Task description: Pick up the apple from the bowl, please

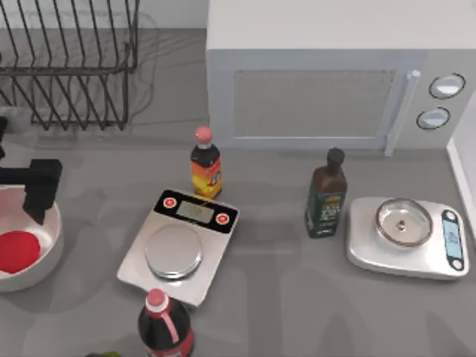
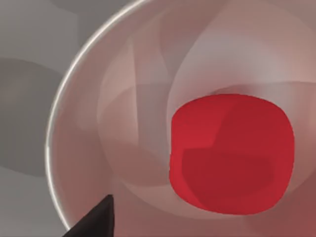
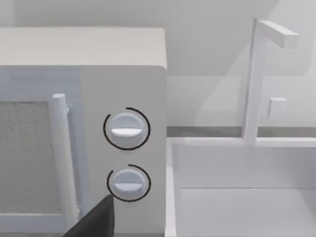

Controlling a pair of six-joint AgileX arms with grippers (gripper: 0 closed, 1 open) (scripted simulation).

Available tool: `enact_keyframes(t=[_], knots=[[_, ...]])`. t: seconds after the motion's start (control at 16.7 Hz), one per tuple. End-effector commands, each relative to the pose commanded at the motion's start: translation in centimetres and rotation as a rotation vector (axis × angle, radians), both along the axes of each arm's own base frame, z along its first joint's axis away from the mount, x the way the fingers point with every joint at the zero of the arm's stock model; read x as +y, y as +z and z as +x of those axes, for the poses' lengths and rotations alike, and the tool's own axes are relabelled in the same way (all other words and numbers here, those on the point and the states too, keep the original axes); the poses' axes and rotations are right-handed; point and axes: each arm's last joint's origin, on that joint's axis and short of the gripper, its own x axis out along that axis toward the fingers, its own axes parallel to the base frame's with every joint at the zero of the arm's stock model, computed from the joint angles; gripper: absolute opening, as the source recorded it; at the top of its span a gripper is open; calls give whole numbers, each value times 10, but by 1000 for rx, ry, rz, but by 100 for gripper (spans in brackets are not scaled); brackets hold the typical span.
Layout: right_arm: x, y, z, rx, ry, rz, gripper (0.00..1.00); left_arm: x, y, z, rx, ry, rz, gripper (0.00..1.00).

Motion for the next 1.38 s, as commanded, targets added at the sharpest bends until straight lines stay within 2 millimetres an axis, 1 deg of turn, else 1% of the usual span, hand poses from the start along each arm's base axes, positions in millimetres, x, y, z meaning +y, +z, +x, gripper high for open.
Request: enact_keyframes(t=[0.18,0.3,0.42,0.6,0.78,0.9,1.08,1.38], knots=[[0,0,0,0,0,0,100,0,-1,0,-1,2,0,100],[0,0,0,0,0,0,100,0,-13,1,9,1,0,100],[0,0,0,0,0,0,100,0,-33,3,8,1,0,100],[0,0,0,0,0,0,100,0,-69,7,-24,1,0,100],[0,0,0,0,0,0,100,0,-100,2,-10,0,0,100],[0,0,0,0,0,0,100,0,-107,0,0,0,0,100],[0,0,0,0,0,0,100,0,-107,0,0,0,0,100],[0,0,0,0,0,0,100,0,-107,0,0,0,0,62]])
